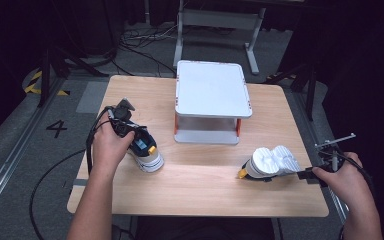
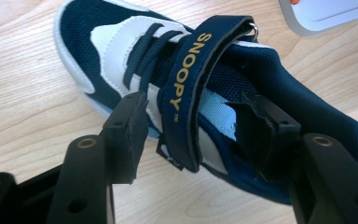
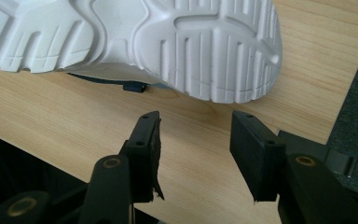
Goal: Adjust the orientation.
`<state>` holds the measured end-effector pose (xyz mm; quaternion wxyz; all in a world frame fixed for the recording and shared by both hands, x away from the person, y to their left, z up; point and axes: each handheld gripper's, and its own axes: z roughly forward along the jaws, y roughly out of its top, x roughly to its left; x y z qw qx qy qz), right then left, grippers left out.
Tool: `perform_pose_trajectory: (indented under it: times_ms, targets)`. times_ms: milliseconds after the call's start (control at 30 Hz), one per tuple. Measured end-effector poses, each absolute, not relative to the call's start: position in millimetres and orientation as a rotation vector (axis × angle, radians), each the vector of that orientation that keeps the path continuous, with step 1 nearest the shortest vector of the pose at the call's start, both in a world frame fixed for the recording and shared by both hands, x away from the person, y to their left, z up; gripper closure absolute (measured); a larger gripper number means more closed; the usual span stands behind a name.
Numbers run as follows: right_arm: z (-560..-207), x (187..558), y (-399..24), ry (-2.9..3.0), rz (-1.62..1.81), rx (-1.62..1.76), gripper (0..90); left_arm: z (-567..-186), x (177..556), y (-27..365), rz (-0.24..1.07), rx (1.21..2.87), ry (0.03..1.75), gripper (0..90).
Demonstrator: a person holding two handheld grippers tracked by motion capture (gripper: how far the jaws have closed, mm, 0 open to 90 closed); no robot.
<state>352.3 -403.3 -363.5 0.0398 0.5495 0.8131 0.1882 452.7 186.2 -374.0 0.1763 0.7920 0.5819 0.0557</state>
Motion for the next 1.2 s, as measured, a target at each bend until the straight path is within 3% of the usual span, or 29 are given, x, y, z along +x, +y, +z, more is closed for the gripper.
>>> perform_pose_trajectory:
  times_ms: [133, 667, 867, 1200]
  targets:
    - [-366, 353, -401, 2.501, 0.567, 1.675, 52.6, -379, 455, 184, 0.174, 2.242, 1.684, 57.4]
    - [-366, 354, -400, 2.51, 0.565, 1.674, 52.6, -378, 453, 181, 0.257, 2.203, 1.728, 71.3]
    - [-366, 354, -401, 2.506, 0.568, 1.678, 52.6, -366, 447, 180, 0.276, 2.187, 1.698, 74.0]
    - [-365, 353, -403, 2.499, 0.575, 1.679, 52.6, -328, 418, 152, 0.277, 2.255, 1.492, 74.3]
